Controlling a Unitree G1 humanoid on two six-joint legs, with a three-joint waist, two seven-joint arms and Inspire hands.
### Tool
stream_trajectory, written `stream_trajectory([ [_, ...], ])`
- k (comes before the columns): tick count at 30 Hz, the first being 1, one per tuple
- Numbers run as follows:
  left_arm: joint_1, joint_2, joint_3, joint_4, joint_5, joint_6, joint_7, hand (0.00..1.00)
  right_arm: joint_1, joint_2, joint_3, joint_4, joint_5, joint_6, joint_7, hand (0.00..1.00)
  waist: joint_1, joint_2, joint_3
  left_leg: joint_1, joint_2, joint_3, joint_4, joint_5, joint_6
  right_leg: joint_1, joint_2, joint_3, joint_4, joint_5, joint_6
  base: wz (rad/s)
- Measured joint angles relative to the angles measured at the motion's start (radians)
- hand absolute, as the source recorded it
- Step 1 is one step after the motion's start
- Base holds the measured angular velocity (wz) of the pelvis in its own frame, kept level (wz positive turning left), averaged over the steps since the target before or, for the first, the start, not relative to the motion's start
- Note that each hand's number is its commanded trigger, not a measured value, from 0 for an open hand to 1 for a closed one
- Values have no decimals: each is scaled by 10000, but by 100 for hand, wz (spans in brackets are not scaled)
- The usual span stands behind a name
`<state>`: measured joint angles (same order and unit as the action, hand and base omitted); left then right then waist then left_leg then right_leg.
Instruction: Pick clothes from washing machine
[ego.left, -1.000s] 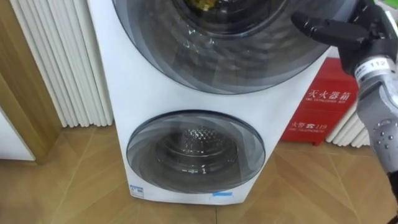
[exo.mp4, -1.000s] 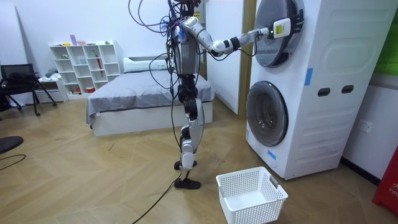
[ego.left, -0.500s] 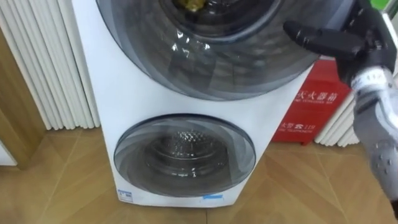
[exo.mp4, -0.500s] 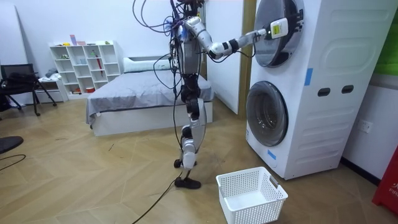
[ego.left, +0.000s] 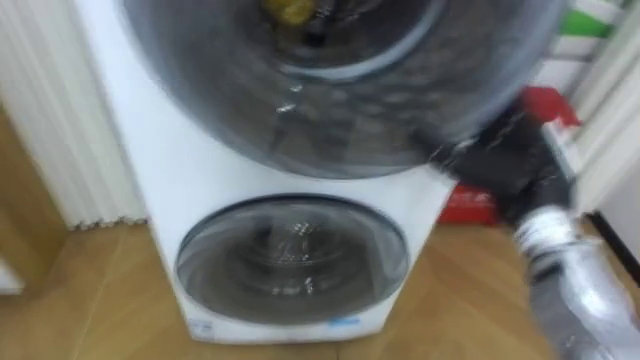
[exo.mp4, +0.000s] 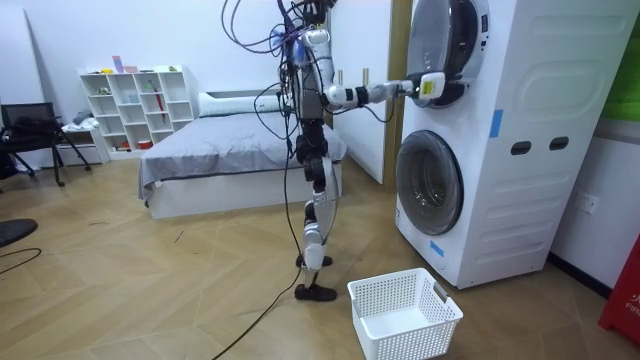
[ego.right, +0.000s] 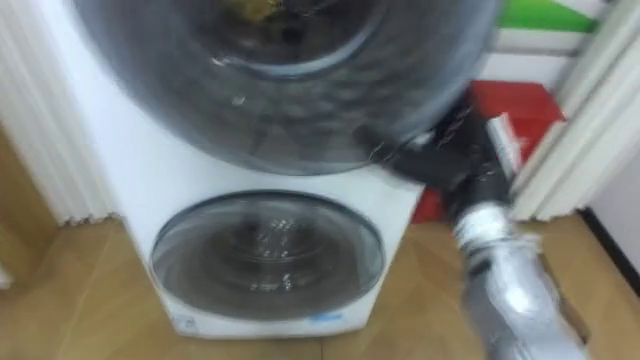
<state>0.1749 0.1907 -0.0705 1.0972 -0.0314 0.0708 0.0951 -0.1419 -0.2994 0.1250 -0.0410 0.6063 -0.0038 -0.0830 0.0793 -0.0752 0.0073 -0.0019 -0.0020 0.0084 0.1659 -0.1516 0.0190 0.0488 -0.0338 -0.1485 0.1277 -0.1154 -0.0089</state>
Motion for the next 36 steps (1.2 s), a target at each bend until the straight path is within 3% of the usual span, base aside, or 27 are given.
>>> stream_trajectory([
  [3,103,-29,147,-97,-54,-5,-23,0,423,405,73,-30,-114,153,417,0,4,18,5,60,52,114,15,-4,-7,51,89,-29,82,-43,39,6],
  [15,338,-45,120,61,-178,-296,-267,0,1489,407,75,-934,-55,209,1279,0,-291,139,-32,-50,-52,213,304,-156,90,22,21,-3,225,-57,54,-1],
  [21,347,-42,103,194,-172,-437,-276,0,1522,179,46,-1553,-87,685,1296,0,-455,146,-38,-37,-49,256,286,-156,93,1,17,4,234,-57,53,-1],
  [36,291,-29,175,628,-68,-811,-317,0,1406,202,-850,-3039,-216,716,1416,0,-452,105,-53,-65,-31,349,221,-154,92,-124,38,83,264,-59,50,-2],
])
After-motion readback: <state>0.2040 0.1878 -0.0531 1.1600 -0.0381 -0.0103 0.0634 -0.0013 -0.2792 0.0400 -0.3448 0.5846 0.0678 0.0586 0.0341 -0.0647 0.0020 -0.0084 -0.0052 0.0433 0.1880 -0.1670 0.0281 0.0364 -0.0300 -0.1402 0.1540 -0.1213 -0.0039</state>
